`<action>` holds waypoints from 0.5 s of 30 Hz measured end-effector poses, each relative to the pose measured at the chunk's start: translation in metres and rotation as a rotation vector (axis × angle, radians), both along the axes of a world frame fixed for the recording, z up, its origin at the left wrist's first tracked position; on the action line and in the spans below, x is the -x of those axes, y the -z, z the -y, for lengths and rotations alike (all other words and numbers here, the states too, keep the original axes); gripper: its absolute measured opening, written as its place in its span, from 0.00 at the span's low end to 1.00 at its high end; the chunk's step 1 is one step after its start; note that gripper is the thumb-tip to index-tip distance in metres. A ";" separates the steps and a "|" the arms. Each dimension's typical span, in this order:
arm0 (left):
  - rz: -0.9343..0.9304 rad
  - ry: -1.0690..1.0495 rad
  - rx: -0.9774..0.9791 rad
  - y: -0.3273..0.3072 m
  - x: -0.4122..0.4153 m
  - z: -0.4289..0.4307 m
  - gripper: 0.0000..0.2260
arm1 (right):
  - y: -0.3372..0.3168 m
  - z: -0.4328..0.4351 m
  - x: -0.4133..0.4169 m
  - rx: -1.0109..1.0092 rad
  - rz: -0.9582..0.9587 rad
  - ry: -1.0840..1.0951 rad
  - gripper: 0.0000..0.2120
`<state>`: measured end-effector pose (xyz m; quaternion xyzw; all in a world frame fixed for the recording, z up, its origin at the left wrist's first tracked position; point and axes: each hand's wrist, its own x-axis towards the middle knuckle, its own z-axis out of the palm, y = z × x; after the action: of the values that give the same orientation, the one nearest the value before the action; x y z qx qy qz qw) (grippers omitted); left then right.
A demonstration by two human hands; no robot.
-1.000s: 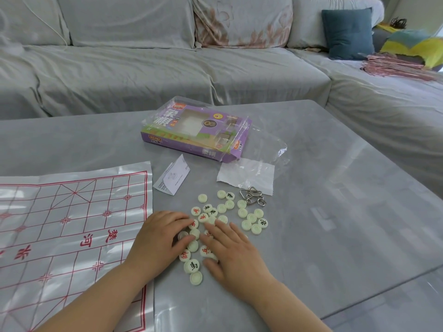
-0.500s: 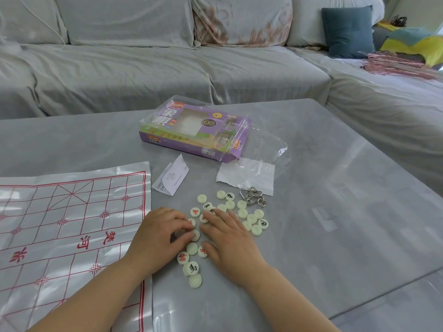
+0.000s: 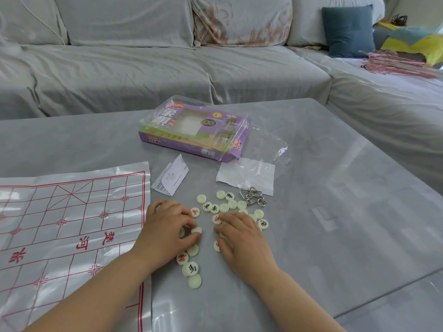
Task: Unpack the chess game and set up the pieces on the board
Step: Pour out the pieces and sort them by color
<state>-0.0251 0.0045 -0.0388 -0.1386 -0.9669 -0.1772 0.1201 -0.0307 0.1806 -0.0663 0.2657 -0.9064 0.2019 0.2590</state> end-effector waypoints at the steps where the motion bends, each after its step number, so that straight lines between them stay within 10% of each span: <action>1: -0.057 0.008 0.033 0.000 0.001 0.000 0.15 | 0.001 0.000 0.000 -0.004 -0.002 0.002 0.13; 15: -0.117 -0.062 -0.045 0.014 0.011 -0.001 0.15 | 0.002 -0.006 0.005 0.274 0.135 0.080 0.13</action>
<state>-0.0362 0.0059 -0.0529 -0.1161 -0.9578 -0.1868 0.1850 -0.0360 0.1871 -0.0686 0.1774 -0.8956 0.3308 0.2389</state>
